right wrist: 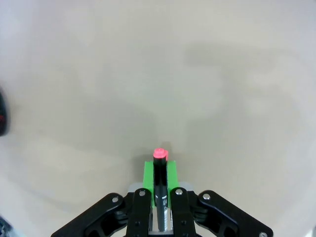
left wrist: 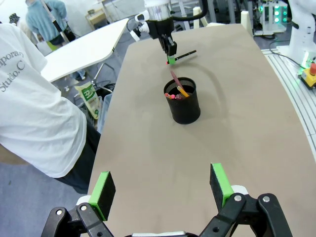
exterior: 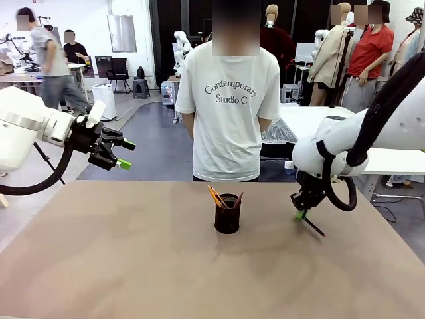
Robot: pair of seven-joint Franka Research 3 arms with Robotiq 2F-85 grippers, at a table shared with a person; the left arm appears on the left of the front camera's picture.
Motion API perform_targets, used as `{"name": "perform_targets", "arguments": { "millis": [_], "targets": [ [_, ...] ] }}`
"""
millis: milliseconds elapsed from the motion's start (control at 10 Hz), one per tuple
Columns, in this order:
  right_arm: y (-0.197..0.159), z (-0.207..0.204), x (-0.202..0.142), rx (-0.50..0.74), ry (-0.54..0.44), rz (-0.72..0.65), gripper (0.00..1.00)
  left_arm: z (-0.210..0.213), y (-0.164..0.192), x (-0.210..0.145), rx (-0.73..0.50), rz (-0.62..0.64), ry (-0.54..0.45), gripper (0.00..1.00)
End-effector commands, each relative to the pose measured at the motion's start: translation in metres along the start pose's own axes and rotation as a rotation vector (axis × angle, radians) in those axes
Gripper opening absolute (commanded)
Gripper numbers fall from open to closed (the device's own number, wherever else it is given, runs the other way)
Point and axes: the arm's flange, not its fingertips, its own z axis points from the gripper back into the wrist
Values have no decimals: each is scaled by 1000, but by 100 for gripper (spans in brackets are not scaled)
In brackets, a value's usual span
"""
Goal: Place the pens into the pen holder.
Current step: Pick up a writing instrument from the table and place it into the Pen holder.
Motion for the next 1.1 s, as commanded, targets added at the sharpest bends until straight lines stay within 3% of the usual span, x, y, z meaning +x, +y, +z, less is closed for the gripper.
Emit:
{"name": "perform_targets", "arguments": {
  "millis": [0,200,300,500,700,1000],
  "targets": [
    [-13,28,-10,276,-101,108,0,1,0,0,4,-8,-6,100],
    [-21,54,-16,460,-276,198,0,1,0,0,4,-8,-6,100],
    [-25,63,-14,422,-334,187,0,1,0,0,4,-8,-6,100],
    [-26,93,-14,563,-558,336,0,1,0,0,4,-8,-6,100],
    [-23,119,-9,681,-690,414,0,1,0,0,4,-8,-6,100],
    [-17,139,-19,754,-908,546,0,1,0,0,4,-8,-6,100]
  ]
}}
